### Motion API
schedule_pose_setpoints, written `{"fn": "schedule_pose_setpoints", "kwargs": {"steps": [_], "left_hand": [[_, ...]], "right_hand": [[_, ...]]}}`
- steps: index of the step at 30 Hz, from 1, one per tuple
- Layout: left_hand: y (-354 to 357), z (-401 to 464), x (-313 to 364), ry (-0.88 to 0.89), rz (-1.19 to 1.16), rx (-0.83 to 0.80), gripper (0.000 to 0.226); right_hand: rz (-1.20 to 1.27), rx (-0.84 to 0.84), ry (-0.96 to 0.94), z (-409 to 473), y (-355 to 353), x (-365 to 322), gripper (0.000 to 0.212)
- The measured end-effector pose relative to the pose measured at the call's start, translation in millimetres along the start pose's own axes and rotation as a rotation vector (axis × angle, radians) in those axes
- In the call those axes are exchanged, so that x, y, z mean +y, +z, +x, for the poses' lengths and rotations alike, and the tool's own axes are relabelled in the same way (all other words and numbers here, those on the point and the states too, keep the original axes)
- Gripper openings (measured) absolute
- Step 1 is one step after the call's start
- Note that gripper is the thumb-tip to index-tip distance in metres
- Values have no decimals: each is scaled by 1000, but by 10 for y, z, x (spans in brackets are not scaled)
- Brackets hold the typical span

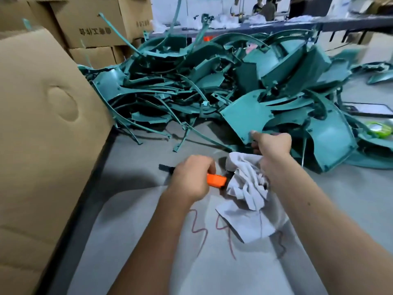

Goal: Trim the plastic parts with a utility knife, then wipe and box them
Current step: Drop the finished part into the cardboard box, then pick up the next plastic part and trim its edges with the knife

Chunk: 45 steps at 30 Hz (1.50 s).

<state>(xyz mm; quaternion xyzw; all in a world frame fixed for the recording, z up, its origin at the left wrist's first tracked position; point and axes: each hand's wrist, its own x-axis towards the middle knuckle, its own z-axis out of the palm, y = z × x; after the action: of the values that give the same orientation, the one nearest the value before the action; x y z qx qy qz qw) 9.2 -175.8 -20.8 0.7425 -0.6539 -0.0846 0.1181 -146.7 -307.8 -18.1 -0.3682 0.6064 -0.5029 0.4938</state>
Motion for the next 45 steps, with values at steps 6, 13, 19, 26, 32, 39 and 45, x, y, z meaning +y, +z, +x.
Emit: {"fn": "schedule_pose_setpoints", "kwargs": {"steps": [6, 13, 19, 26, 32, 39, 45], "left_hand": [[171, 165, -202, 69, -173, 171, 47], [344, 170, -120, 59, -703, 562, 26], [347, 268, -69, -188, -960, 502, 19], [54, 570, 389, -298, -1567, 159, 36], [-208, 819, 597, -398, -1662, 317, 15], [-34, 724, 305, -535, -1289, 635, 21], [-175, 499, -139, -415, -1252, 744, 21]], "right_hand": [[247, -50, -61, -15, -127, -136, 19], [249, -172, -129, -97, -48, -98, 38], [18, -195, -168, -79, -23, 65, 29], [159, -357, -157, -264, -16, -24, 23], [221, -397, -179, -359, -109, 84, 33], [-66, -570, -227, -404, -251, 91, 25], [135, -345, -138, -316, -143, -59, 41]]}}
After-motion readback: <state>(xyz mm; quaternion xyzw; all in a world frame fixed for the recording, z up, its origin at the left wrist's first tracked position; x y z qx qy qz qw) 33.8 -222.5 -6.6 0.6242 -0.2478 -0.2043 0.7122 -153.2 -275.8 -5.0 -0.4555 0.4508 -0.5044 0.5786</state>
